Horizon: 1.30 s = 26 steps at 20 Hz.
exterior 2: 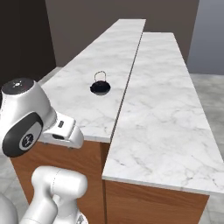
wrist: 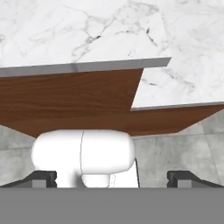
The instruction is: Pick the teapot and mug and place them in the sink. Then turn on the water.
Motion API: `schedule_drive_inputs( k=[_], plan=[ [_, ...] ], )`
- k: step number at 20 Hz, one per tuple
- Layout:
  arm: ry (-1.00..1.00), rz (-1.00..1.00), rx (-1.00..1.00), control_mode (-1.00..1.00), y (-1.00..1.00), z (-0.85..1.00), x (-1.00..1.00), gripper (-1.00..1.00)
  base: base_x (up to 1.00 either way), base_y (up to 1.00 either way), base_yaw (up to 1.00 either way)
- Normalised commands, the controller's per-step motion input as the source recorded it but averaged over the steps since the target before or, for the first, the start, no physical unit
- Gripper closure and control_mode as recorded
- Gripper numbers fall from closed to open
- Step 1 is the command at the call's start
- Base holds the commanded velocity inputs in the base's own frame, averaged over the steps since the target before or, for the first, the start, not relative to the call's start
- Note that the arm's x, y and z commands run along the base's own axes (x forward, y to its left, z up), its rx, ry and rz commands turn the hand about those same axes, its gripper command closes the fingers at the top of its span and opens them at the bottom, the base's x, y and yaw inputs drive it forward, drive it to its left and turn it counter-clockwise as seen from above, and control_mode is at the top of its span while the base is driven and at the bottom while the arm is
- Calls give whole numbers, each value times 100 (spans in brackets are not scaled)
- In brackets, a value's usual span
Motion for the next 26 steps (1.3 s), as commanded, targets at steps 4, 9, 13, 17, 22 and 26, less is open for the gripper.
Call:
schedule_drive_inputs(
  k=[4,9,13,17,22,26],
  plan=[
    [0,-15,0,-100,31,23,69,-100,0,0,0],
    [0,-8,2,-100,0,48,36,-100,0,0,0],
    [0,-1,3,-100,-4,48,12,-100,0,0,0],
    [0,-3,1,-100,0,21,25,-100,0,0,0],
    [0,-2,0,-100,-2,2,21,-100,0,0,0],
    [0,-1,0,-100,0,0,43,-100,0,0,0]
  ],
)
